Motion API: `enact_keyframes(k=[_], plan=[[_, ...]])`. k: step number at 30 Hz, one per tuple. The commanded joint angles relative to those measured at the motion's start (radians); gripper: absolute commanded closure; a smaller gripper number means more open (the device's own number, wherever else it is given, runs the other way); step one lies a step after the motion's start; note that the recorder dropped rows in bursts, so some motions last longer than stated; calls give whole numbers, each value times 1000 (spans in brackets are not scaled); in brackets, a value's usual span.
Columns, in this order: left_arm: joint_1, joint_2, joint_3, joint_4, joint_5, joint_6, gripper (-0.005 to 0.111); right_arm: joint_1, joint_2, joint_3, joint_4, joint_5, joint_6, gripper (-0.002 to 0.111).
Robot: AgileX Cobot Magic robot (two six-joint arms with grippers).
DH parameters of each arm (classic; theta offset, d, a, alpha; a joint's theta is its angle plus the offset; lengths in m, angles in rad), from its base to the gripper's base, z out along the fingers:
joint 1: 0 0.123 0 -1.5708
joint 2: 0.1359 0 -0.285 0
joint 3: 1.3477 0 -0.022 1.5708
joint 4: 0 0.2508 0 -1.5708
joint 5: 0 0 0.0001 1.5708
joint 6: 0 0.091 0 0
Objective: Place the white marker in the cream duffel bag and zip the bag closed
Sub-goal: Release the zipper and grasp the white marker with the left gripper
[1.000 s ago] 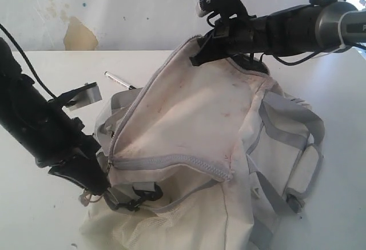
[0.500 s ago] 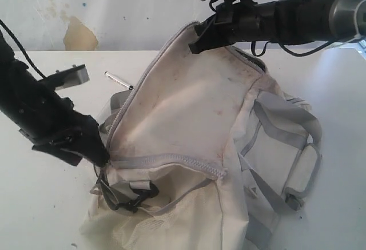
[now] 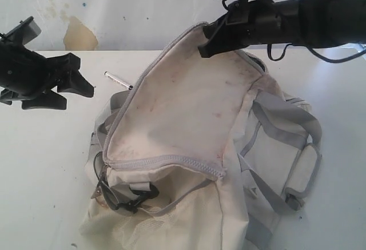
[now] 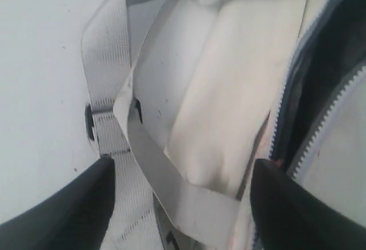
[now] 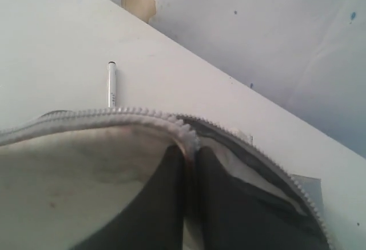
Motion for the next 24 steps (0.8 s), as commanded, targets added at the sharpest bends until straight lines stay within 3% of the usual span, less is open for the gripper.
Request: enact_keyframes(k=[1, 9, 24], plan=[[3, -9, -5, -21, -107, -6, 34, -5, -89, 97, -3, 5, 4, 108], [3, -5, -27, -10, -166, 0, 32, -5, -231, 269, -20, -4, 31, 108], [3, 270, -364, 12, -15, -99, 29, -5, -353, 518, -30, -32, 78, 108]])
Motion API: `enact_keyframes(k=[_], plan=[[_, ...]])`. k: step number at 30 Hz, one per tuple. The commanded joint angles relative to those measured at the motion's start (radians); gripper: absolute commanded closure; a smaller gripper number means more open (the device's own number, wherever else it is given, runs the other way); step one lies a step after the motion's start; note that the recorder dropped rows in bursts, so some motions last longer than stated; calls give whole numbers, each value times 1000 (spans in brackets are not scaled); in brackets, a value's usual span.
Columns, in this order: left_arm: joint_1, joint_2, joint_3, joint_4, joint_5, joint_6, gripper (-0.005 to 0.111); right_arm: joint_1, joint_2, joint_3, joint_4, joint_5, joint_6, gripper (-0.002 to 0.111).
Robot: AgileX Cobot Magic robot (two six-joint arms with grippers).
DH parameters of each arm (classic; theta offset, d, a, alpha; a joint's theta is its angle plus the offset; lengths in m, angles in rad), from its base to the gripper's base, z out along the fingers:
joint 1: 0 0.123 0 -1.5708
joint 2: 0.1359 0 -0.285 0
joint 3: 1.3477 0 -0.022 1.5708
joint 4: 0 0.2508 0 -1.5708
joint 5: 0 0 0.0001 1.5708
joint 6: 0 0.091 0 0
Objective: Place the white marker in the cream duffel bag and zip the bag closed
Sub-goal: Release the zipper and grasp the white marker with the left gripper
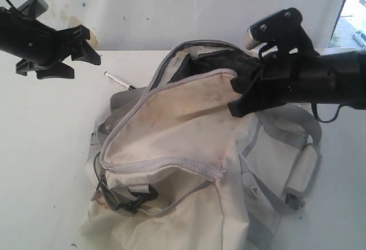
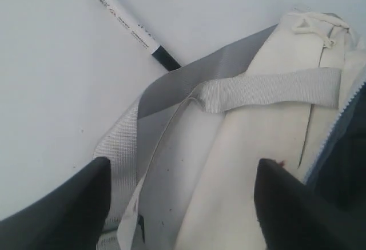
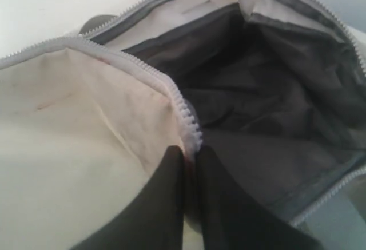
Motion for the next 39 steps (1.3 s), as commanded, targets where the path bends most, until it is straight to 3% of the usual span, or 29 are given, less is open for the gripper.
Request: enact_keyframes(k=[1, 13, 17, 22, 27, 30, 39], plan=[[2, 96, -115, 4, 49, -43, 29, -5, -28, 59, -6, -9, 7, 108], [2, 341, -416, 18, 99, -165, 32, -5, -85, 142, -6, -22, 7, 108], [2, 413, -527, 172, 143, -306, 43, -5, -96, 144, -6, -22, 34, 108], [-4, 484, -653, 297, 217, -410, 43, -5, -103, 144, -6, -22, 48, 108], [-60, 526, -754, 539, 227, -515, 43, -5, -103, 144, -6, -22, 50, 108], [-102, 545, -782, 613, 183, -522, 43, -5, -103, 144, -6, -22, 50, 108], [-173, 585, -782, 637, -49, -548, 43, -5, -103, 144, -6, -22, 56, 108]])
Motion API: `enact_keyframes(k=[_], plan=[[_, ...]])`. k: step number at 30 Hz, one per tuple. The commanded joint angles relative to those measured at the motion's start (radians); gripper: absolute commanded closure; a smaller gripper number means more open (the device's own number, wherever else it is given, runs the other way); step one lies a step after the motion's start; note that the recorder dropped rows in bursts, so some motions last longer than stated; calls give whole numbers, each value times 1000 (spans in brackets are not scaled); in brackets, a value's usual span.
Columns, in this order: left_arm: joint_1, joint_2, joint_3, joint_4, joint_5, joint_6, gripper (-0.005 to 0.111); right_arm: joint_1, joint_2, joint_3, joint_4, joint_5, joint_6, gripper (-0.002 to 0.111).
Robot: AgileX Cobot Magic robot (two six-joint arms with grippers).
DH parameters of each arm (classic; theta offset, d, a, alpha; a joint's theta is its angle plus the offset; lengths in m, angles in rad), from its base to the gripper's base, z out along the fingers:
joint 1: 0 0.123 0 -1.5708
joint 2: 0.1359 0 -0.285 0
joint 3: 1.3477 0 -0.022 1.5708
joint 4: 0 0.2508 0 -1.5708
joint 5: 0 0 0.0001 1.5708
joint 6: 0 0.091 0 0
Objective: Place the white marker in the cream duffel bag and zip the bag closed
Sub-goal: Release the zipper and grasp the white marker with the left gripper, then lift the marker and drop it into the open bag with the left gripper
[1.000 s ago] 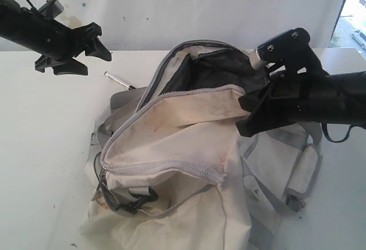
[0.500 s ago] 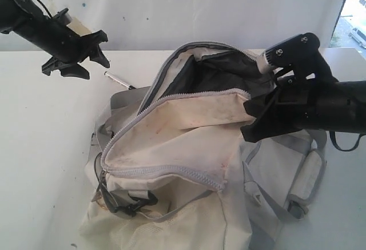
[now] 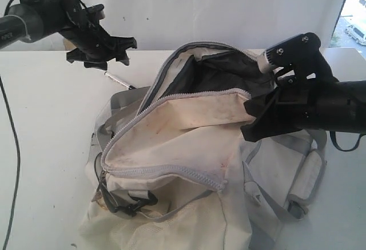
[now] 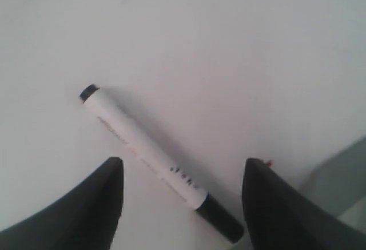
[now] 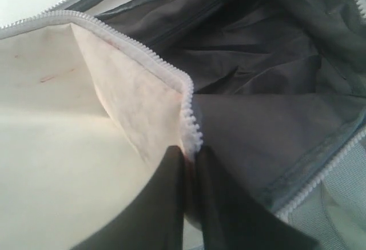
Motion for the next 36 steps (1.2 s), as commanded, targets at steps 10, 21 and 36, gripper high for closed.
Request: enact_keyframes(k=[10, 21, 36], plan=[[-17, 80, -9, 121, -87, -143, 41, -4, -9, 3, -6, 8, 23, 108], [-22, 130, -9, 110, -101, -143, 40, -4, -9, 3, -6, 12, 41, 108], [-22, 127, -14, 154, -79, -135, 107, -4, -9, 3, -6, 12, 41, 108]])
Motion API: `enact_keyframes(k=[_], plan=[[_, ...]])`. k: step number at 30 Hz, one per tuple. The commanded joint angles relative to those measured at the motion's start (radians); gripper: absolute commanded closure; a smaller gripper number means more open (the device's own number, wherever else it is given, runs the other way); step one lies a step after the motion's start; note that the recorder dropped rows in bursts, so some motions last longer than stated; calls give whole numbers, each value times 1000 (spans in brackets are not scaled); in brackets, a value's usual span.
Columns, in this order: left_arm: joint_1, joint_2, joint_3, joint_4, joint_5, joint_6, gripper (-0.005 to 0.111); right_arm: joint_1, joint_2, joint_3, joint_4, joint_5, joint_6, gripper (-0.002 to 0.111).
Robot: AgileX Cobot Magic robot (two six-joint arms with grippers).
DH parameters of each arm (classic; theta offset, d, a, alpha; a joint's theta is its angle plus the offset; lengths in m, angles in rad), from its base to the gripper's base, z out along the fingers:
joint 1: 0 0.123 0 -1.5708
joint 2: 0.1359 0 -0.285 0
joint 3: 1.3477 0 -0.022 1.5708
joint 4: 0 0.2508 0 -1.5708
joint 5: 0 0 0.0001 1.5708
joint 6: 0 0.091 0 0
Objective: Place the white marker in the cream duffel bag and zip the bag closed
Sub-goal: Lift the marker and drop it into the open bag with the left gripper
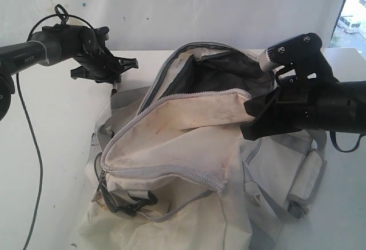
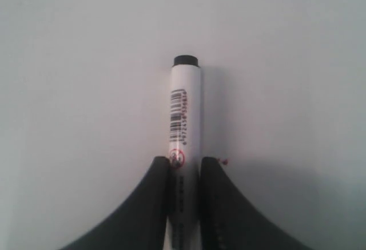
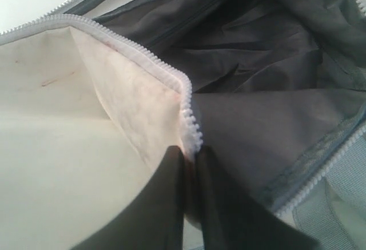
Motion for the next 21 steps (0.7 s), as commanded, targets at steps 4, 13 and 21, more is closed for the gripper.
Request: enact_keyframes(k=[4, 13, 21], plan=[[-4, -28, -1, -1, 54, 27, 107, -4, -9, 3, -6, 12, 7, 108], [-3, -203, -1, 35, 227, 116, 107, -4, -9, 3, -6, 8, 7, 108], [-10, -328, -1, -180, 376, 369, 107, -4, -9, 3, -6, 6, 7, 108]])
